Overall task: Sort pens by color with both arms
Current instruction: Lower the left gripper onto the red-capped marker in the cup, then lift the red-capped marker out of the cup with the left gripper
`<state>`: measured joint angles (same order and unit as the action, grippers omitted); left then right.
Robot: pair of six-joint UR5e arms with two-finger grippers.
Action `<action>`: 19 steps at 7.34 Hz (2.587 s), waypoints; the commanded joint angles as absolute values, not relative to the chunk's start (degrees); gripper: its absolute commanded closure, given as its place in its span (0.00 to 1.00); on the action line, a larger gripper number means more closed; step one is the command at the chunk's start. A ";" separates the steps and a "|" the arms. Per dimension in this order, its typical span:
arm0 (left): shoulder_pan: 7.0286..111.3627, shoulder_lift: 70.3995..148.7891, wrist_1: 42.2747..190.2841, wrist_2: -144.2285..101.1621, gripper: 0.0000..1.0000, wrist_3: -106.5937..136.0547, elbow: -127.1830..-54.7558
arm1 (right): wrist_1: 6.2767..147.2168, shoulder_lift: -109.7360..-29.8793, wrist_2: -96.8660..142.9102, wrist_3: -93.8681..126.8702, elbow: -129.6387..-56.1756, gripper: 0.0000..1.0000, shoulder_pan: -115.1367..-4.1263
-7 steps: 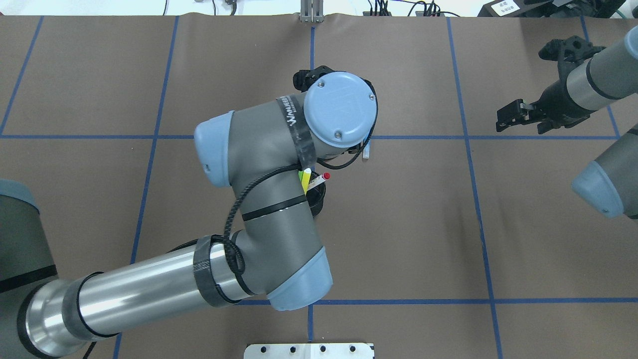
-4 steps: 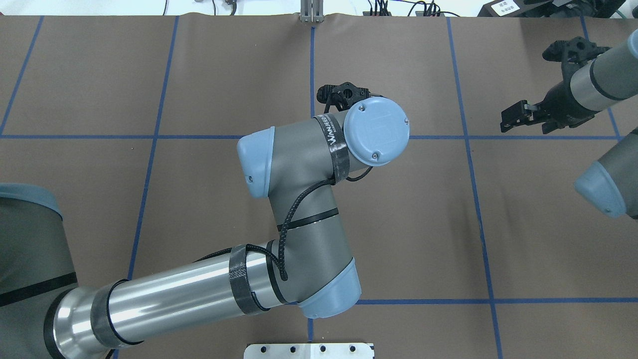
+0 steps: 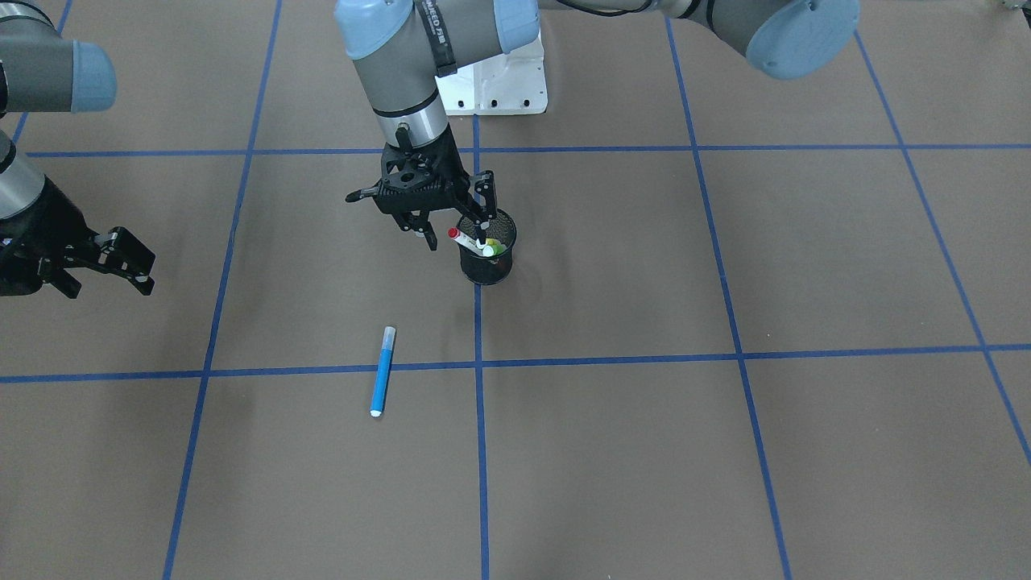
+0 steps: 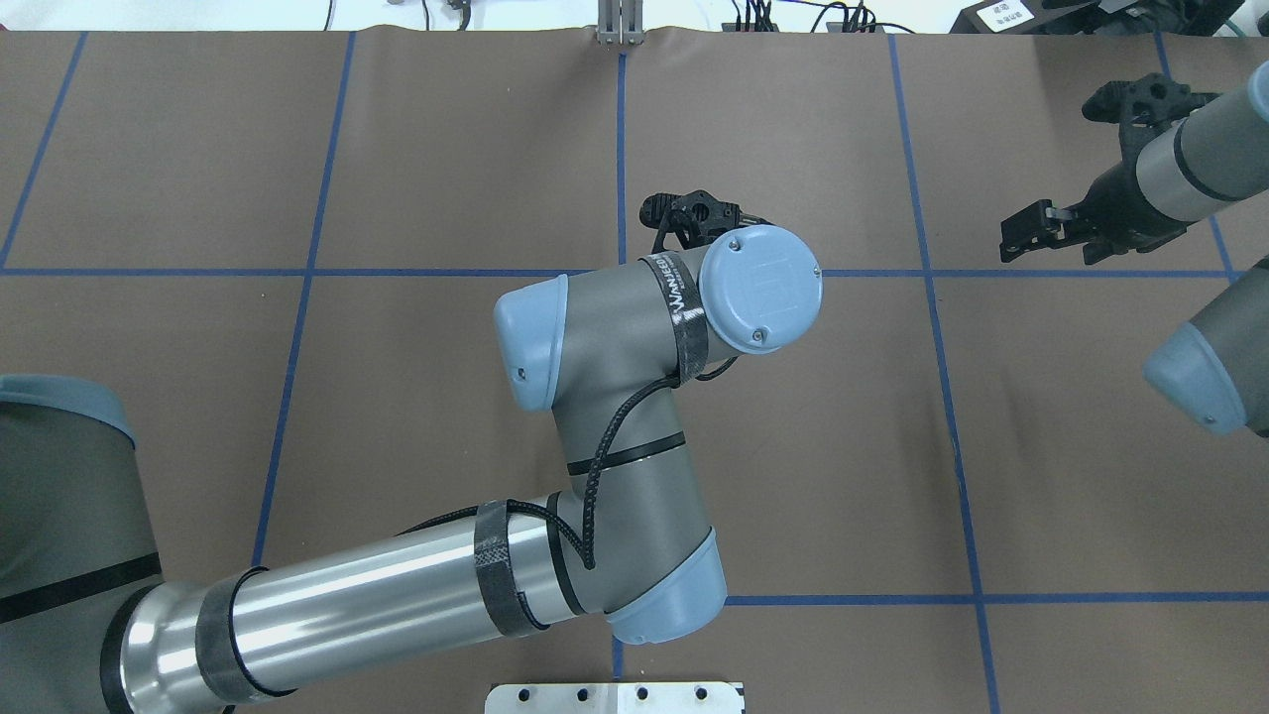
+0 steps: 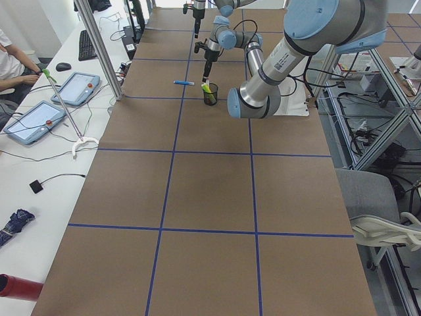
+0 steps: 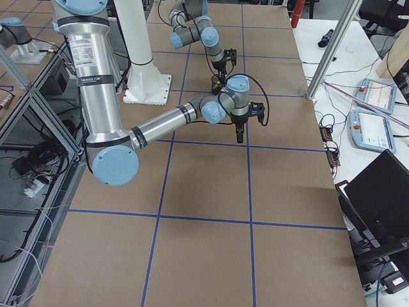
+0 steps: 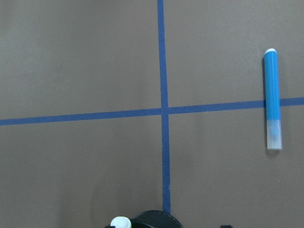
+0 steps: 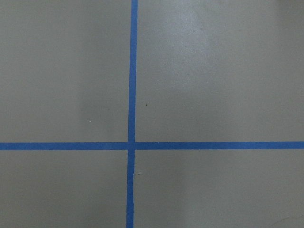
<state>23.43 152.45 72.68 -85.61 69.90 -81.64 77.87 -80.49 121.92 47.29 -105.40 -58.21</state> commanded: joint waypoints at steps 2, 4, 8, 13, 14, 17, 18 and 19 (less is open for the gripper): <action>23.12 152.67 72.60 -85.61 0.43 69.79 -81.30 | 77.87 -80.51 121.99 47.29 -105.29 0.02 -58.18; 22.76 153.28 71.73 -85.69 0.57 69.87 -81.39 | 77.87 -80.42 122.08 47.29 -105.03 0.02 -58.18; 22.59 153.19 70.40 -85.69 0.85 69.87 -81.47 | 77.96 -80.33 122.25 47.29 -104.94 0.02 -58.10; 22.67 152.58 61.09 -85.87 1.00 69.70 -93.32 | 77.96 -80.07 122.08 47.29 -104.94 0.02 -58.10; 22.68 151.71 61.17 -86.04 1.00 69.70 -95.51 | 77.96 -79.89 121.99 47.29 -104.94 0.02 -58.10; 24.16 152.14 62.39 -88.57 1.00 71.27 -98.97 | 77.87 -79.80 121.91 47.55 -105.03 0.02 -58.10; 27.04 152.23 65.53 -93.29 1.00 74.85 -98.36 | 77.87 -79.80 121.90 47.81 -105.12 0.02 -58.10; 28.98 152.49 67.83 -95.95 1.00 76.54 -96.52 | 77.87 -79.98 121.90 47.99 -105.20 0.02 -58.10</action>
<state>26.30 152.23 64.82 -91.97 73.84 -98.07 77.88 -79.85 121.92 47.73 -105.09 -58.10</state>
